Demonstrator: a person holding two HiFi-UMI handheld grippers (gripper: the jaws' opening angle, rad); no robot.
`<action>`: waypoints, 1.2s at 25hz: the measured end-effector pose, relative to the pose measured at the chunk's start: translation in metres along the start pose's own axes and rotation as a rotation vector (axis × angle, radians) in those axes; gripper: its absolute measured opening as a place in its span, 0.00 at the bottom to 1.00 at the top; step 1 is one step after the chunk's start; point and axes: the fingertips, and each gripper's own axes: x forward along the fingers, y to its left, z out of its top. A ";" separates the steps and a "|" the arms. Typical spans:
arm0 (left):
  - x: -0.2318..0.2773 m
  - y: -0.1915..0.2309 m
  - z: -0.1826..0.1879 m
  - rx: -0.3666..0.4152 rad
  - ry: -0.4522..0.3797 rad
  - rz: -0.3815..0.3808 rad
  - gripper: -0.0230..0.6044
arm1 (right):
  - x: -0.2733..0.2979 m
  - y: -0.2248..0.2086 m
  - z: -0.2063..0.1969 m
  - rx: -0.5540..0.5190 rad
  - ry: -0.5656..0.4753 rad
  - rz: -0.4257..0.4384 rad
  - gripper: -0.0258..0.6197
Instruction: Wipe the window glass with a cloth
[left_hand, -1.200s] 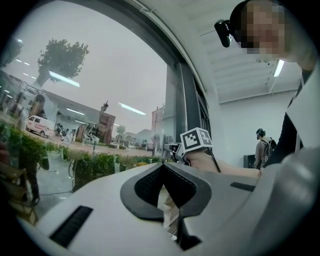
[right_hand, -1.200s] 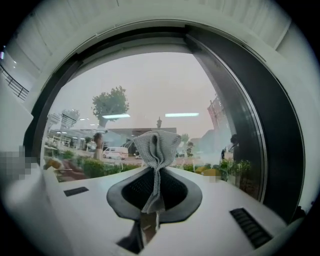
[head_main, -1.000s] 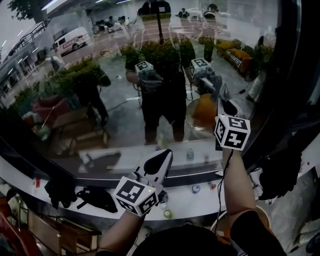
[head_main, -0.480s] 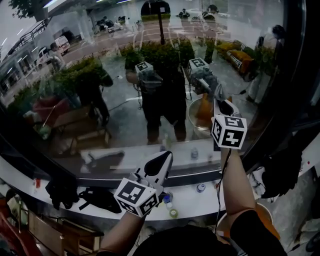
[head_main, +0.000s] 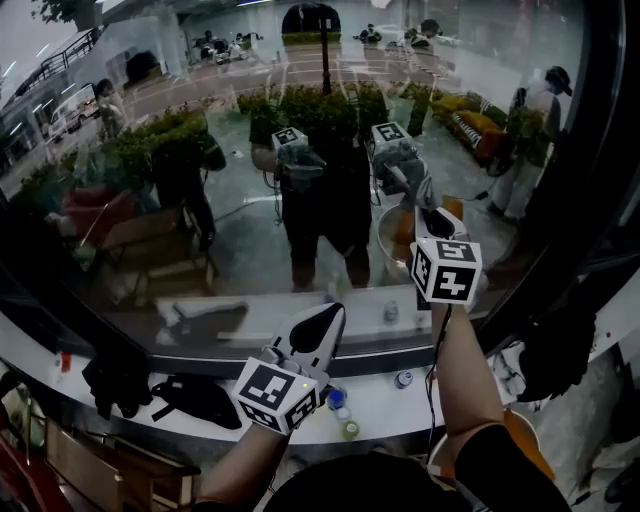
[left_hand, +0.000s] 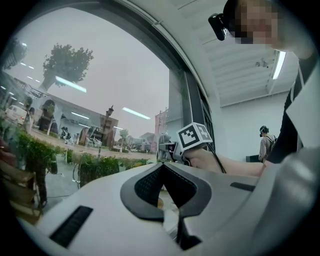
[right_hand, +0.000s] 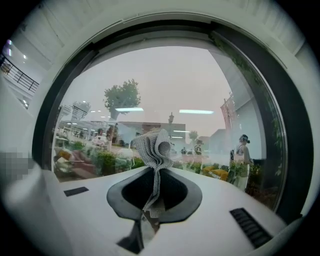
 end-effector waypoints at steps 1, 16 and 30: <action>0.000 0.000 0.000 0.006 0.000 0.001 0.05 | 0.000 0.003 0.000 0.001 0.000 0.005 0.11; -0.120 0.102 -0.003 0.036 -0.007 0.034 0.05 | 0.022 0.199 0.006 -0.023 0.011 0.093 0.11; -0.230 0.182 -0.011 -0.025 0.006 0.165 0.05 | 0.045 0.370 0.003 -0.031 0.044 0.247 0.11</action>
